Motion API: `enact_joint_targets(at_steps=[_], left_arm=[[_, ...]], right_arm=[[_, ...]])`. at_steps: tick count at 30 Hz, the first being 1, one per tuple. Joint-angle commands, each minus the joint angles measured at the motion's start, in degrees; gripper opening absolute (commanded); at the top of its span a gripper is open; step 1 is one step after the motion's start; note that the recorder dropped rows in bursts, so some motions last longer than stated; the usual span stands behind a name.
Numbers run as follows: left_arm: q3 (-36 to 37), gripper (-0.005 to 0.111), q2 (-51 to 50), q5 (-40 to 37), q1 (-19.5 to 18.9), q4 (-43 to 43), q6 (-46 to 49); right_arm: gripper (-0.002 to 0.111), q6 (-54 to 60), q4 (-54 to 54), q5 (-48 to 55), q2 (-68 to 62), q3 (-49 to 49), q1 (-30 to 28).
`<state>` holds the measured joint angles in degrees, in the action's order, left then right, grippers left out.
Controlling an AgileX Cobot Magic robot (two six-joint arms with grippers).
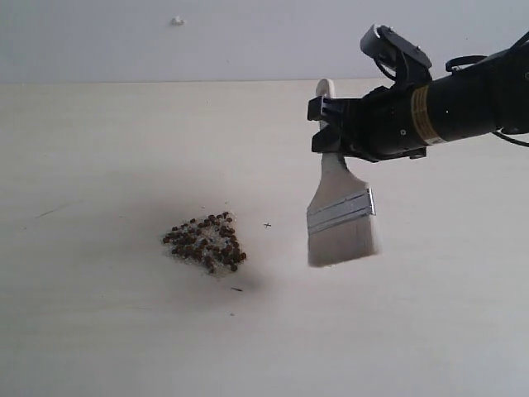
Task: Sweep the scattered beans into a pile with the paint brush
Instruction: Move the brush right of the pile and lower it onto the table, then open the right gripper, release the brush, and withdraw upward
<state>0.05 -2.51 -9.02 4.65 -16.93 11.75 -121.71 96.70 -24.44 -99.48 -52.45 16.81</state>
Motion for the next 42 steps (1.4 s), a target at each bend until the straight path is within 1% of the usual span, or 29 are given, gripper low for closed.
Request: enact_joint_targets(at_steps=[1, 3, 6, 9, 17, 22, 28, 31, 38, 40, 42], left_arm=[[-0.05, 0.0, 0.37, 0.05, -0.04, -0.27, 0.02], [-0.05, 0.0, 0.37, 0.05, -0.04, -0.27, 0.02], [-0.05, 0.0, 0.37, 0.05, -0.04, -0.27, 0.02], [-0.05, 0.0, 0.37, 0.05, -0.04, -0.27, 0.02], [-0.05, 0.0, 0.37, 0.05, -0.04, -0.27, 0.02], [-0.05, 0.0, 0.37, 0.05, -0.04, -0.27, 0.02], [-0.05, 0.0, 0.37, 0.05, -0.04, -0.27, 0.02], [-0.05, 0.0, 0.37, 0.05, -0.04, -0.27, 0.02], [-0.05, 0.0, 0.37, 0.05, -0.04, -0.27, 0.02], [-0.05, 0.0, 0.37, 0.05, -0.04, -0.27, 0.02], [-0.05, 0.0, 0.37, 0.05, -0.04, -0.27, 0.02]], right_arm=[[0.0, -0.28, 1.28, 10.63, 0.08, 1.57, -0.54], [0.0, -0.28, 1.28, 10.53, -0.58, 2.24, -0.54], [0.0, -0.28, -1.57, 0.55, -2.05, 2.19, -0.54], [0.0, -0.28, -5.01, -5.31, -3.68, 1.35, -0.54], [0.0, -0.28, -3.31, -9.53, -11.15, 1.2, -2.28], [0.0, -0.28, -6.97, -10.12, -14.63, 1.2, -2.28], [0.001, -0.28, -7.16, -10.24, -15.87, 1.11, -2.28], [0.008, -0.28, -7.05, -10.33, -15.87, 1.11, -2.28], [0.037, -0.28, -6.84, -8.44, -15.87, 1.11, -2.28], [0.041, -0.28, -6.84, -7.84, -15.54, 1.11, -2.28], [0.042, -0.28, -6.84, -5.32, -14.56, 1.11, -2.28]])
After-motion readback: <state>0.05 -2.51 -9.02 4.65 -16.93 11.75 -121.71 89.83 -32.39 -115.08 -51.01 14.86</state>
